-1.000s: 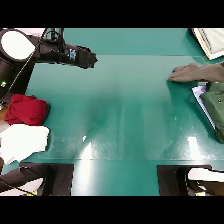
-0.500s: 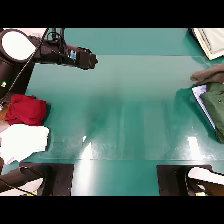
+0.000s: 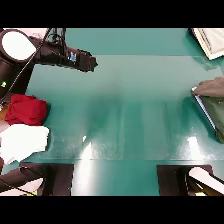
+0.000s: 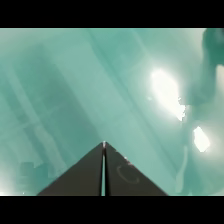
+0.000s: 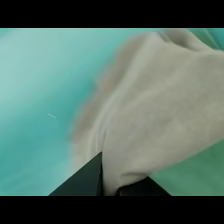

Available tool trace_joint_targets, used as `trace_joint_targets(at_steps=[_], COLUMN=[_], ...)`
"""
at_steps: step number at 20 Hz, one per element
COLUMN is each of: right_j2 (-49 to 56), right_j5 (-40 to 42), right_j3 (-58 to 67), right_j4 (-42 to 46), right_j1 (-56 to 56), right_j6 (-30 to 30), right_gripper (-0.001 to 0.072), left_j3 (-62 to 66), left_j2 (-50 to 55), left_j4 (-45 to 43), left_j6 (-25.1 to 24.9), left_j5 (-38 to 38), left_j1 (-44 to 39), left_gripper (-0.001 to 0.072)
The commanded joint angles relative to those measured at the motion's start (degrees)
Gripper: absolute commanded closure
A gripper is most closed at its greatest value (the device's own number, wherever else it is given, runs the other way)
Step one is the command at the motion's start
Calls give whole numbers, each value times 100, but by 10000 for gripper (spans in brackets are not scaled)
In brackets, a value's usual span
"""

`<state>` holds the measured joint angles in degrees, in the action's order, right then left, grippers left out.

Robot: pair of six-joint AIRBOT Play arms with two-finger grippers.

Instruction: Fold the shirts.

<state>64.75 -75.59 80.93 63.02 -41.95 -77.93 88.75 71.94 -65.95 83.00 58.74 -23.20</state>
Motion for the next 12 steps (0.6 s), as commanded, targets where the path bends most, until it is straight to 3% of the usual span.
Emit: trace_joint_targets(at_steps=[1,3,4,6,7,10,12], right_j2=[-435,-540,-540,-538,-535,-538,-538], right_j5=[-50,-85,-160,-184,-192,-197,-190], right_j3=[-813,-1126,-1222,-1384,-1440,-1414,-1346], right_j4=[929,1296,1513,1731,1816,1593,780], right_j1=[-376,-629,-772,-1069,-1226,-1515,-1392], right_j6=[-44,-52,-59,-57,-57,-463,-472], right_gripper=[692,680,575,202,147,130,132], left_j3=[0,0,0,0,0,0,0], left_j2=[2,2,2,2,2,2,2], left_j4=[-4,-7,-7,-7,-7,-4,-4], left_j6=[-98,-101,-101,-111,-155,-203,-203], left_j5=[92,94,92,92,94,87,76], left_j1=[-4,-4,-4,-4,-4,-4,-4], left_gripper=[682,682,682,682,682,682,681])
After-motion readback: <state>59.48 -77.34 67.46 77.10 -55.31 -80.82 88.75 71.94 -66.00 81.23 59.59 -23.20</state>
